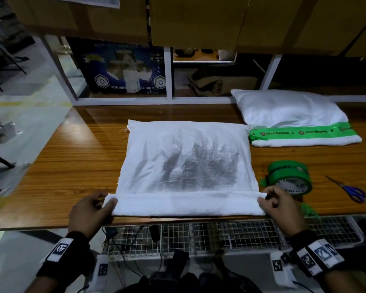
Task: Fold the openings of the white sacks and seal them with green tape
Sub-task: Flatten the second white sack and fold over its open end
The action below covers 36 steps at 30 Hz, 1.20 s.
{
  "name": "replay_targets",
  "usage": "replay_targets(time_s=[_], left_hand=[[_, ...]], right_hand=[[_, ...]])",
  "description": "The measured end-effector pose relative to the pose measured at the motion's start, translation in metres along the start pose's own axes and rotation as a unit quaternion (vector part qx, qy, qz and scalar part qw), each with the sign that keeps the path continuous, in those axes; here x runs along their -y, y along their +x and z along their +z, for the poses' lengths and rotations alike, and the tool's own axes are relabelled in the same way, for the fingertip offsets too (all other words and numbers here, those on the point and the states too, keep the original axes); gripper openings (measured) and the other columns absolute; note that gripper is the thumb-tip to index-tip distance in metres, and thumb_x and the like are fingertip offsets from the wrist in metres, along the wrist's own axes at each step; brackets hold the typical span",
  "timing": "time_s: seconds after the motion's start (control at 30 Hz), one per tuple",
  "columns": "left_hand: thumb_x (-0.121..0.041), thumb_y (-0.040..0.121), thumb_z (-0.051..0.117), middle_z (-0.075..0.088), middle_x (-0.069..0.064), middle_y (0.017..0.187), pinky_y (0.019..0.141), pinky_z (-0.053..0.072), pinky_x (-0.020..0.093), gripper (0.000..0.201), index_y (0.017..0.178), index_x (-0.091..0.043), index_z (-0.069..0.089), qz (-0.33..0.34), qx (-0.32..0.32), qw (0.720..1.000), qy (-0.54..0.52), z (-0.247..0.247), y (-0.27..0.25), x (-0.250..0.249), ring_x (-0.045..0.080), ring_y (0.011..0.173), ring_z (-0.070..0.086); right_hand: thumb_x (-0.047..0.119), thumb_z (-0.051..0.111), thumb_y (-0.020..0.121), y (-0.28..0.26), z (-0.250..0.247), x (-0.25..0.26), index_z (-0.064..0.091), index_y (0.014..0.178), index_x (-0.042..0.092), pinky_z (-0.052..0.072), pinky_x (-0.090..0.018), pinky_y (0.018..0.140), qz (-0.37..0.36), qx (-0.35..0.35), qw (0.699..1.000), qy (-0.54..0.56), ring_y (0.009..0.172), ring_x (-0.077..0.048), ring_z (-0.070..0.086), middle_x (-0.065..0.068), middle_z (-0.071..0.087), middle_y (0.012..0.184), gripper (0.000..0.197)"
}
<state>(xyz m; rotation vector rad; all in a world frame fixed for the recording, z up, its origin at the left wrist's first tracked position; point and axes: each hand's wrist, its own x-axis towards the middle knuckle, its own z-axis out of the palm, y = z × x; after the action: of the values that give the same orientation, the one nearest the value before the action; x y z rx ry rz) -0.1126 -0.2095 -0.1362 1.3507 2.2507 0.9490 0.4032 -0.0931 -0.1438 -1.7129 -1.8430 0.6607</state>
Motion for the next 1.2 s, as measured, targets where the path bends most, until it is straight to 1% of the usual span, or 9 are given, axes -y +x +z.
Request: replay_targets(time_s=[0.1, 0.2, 0.3, 0.4, 0.5, 0.63, 0.8, 1.07, 1.2], left_hand=[[-0.049, 0.069, 0.078, 0.063, -0.007, 0.074, 0.068, 0.045, 0.037, 0.033, 0.094, -0.033, 0.064, 0.027, -0.067, 0.994, 0.085, 0.006, -0.002, -0.005, 0.021, 0.084, 0.053], [-0.04, 0.078, 0.071, 0.061, 0.001, 0.088, 0.071, 0.032, 0.035, 0.028, 0.095, -0.019, 0.066, 0.188, -0.106, 0.967, 0.135, 0.006, 0.0, -0.004, 0.025, 0.088, 0.045], [-0.034, 0.089, 0.052, 0.07, -0.001, 0.102, 0.078, 0.042, 0.034, 0.03, 0.103, -0.019, 0.073, 0.331, 0.0, 0.932, 0.15, 0.006, 0.003, 0.009, 0.021, 0.098, 0.051], [-0.044, 0.094, 0.048, 0.067, -0.01, 0.121, 0.095, 0.044, 0.03, 0.04, 0.12, -0.024, 0.071, 0.335, 0.08, 0.928, 0.142, -0.001, 0.005, 0.024, 0.012, 0.115, 0.051], [-0.058, 0.091, 0.05, 0.061, -0.019, 0.131, 0.099, 0.04, 0.02, 0.051, 0.127, -0.027, 0.067, 0.337, 0.113, 0.925, 0.135, -0.013, 0.0, 0.029, 0.007, 0.123, 0.049], [-0.062, 0.095, 0.043, 0.064, -0.027, 0.122, 0.094, 0.045, 0.023, 0.047, 0.117, -0.032, 0.072, 0.308, 0.1, 0.941, 0.098, -0.019, 0.001, 0.026, 0.005, 0.118, 0.053], [-0.061, 0.098, 0.036, 0.061, -0.017, 0.109, 0.079, 0.052, 0.038, 0.053, 0.108, -0.026, 0.075, 0.342, 0.036, 0.925, 0.162, -0.018, 0.003, 0.017, 0.016, 0.102, 0.06], [-0.046, 0.092, 0.041, 0.064, -0.001, 0.133, 0.099, 0.032, 0.045, 0.049, 0.13, -0.024, 0.061, 0.286, -0.01, 0.915, 0.284, -0.004, -0.013, -0.047, 0.028, 0.128, 0.049], [-0.042, 0.091, 0.043, 0.06, -0.006, 0.137, 0.097, 0.043, 0.041, 0.049, 0.137, -0.029, 0.051, 0.393, 0.097, 0.884, 0.234, 0.062, -0.028, -0.117, 0.025, 0.126, 0.053]], right_hand=[[0.021, 0.075, 0.082, -0.008, 0.004, 0.015, 0.05, 0.088, 0.03, 0.048, -0.038, 0.06, -0.023, -0.06, 0.997, -0.037, 0.067, -0.022, 0.051, 0.001, 0.051, 0.065, 0.027], [0.01, 0.077, 0.082, -0.013, 0.007, 0.016, 0.066, 0.101, 0.016, 0.045, -0.038, 0.063, -0.122, -0.126, 0.973, -0.15, 0.08, -0.026, 0.048, -0.005, 0.05, 0.084, 0.023], [0.018, 0.061, 0.09, -0.013, 0.008, 0.002, 0.071, 0.118, 0.015, 0.045, -0.043, 0.075, -0.243, -0.096, 0.942, -0.209, 0.098, -0.033, 0.053, -0.01, 0.055, 0.111, 0.029], [0.035, 0.047, 0.098, -0.021, 0.005, -0.013, 0.061, 0.135, 0.022, 0.042, -0.042, 0.093, -0.257, 0.002, 0.947, -0.19, 0.119, -0.028, 0.053, 0.001, 0.056, 0.134, 0.042], [0.043, 0.061, 0.091, -0.028, -0.005, -0.018, 0.05, 0.145, 0.025, 0.042, -0.042, 0.1, -0.263, 0.042, 0.946, -0.182, 0.127, -0.02, 0.046, 0.005, 0.051, 0.143, 0.058], [0.001, 0.078, 0.078, -0.025, -0.011, -0.022, 0.057, 0.137, 0.029, 0.039, -0.029, 0.099, -0.258, 0.04, 0.957, -0.124, 0.121, -0.018, 0.048, 0.009, 0.057, 0.133, 0.069], [0.0, 0.074, 0.08, -0.014, -0.015, -0.015, 0.063, 0.132, 0.031, 0.046, -0.041, 0.095, -0.239, 0.045, 0.959, -0.149, 0.122, -0.017, 0.046, 0.016, 0.06, 0.132, 0.062], [0.005, 0.081, 0.069, -0.001, -0.01, 0.011, 0.058, 0.139, 0.026, 0.058, -0.041, 0.077, -0.218, 0.055, 0.924, -0.308, 0.109, -0.025, 0.058, 0.008, 0.062, 0.137, 0.076], [0.002, 0.08, 0.069, 0.0, -0.014, 0.018, 0.059, 0.139, 0.024, 0.059, -0.042, 0.075, -0.208, 0.073, 0.923, -0.315, 0.106, -0.028, 0.059, 0.005, 0.062, 0.137, 0.076]])
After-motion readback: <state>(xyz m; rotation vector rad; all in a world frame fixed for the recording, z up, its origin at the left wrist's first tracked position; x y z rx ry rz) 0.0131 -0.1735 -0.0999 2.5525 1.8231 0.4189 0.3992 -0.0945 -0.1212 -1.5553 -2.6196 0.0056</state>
